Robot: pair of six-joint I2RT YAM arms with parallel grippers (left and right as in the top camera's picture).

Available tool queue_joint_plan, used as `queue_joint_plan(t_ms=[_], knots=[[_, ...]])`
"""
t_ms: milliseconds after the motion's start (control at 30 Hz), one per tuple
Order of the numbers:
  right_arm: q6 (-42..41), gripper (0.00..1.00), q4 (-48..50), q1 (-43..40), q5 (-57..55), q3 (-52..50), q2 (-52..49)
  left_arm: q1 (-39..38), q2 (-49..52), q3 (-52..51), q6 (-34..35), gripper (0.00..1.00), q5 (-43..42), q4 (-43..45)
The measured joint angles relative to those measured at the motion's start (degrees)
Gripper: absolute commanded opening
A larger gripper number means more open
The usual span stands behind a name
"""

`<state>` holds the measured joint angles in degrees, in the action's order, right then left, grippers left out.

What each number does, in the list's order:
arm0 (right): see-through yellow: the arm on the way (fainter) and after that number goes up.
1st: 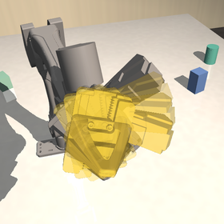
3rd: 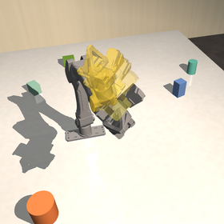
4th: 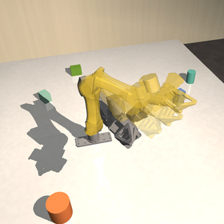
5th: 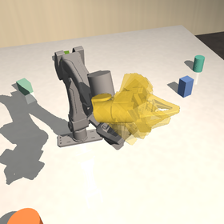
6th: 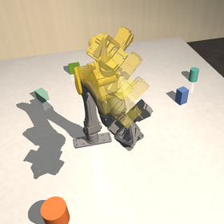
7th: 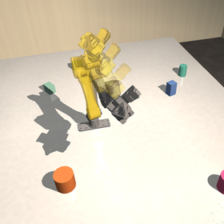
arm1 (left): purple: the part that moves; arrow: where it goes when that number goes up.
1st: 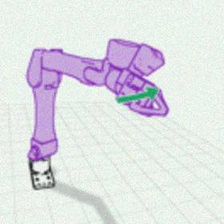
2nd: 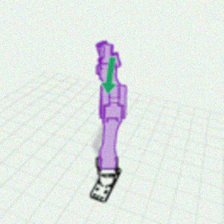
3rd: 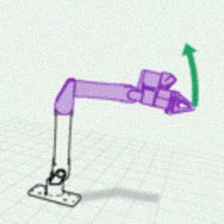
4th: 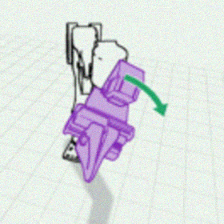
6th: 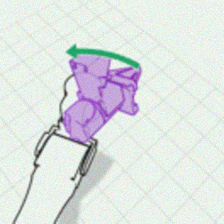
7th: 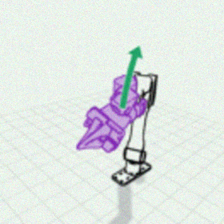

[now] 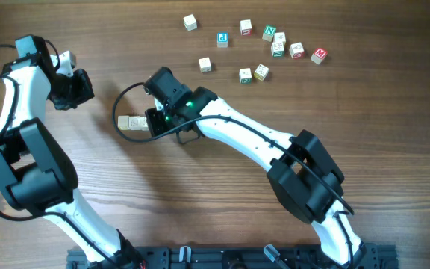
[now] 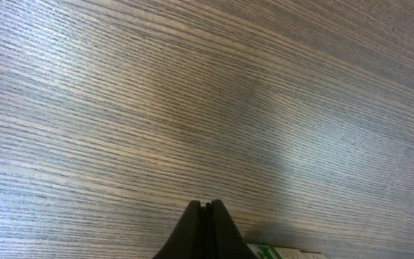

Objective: Form a horizontal line

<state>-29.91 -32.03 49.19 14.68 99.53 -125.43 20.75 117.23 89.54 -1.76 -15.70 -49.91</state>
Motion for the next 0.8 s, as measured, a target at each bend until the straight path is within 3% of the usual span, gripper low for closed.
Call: queue_joint_plan(t_ms=[367, 800], knots=[[8.68, 0.04, 8.13, 3.48, -0.48, -6.56, -1.05, 0.00, 0.00, 0.00, 0.00, 0.04, 0.02, 0.02], [9.51, 0.05, 16.17, 4.24, -0.11, -6.58, -5.68, 0.00, 0.00, 0.00, 0.02, 0.04, 0.02, 0.00]])
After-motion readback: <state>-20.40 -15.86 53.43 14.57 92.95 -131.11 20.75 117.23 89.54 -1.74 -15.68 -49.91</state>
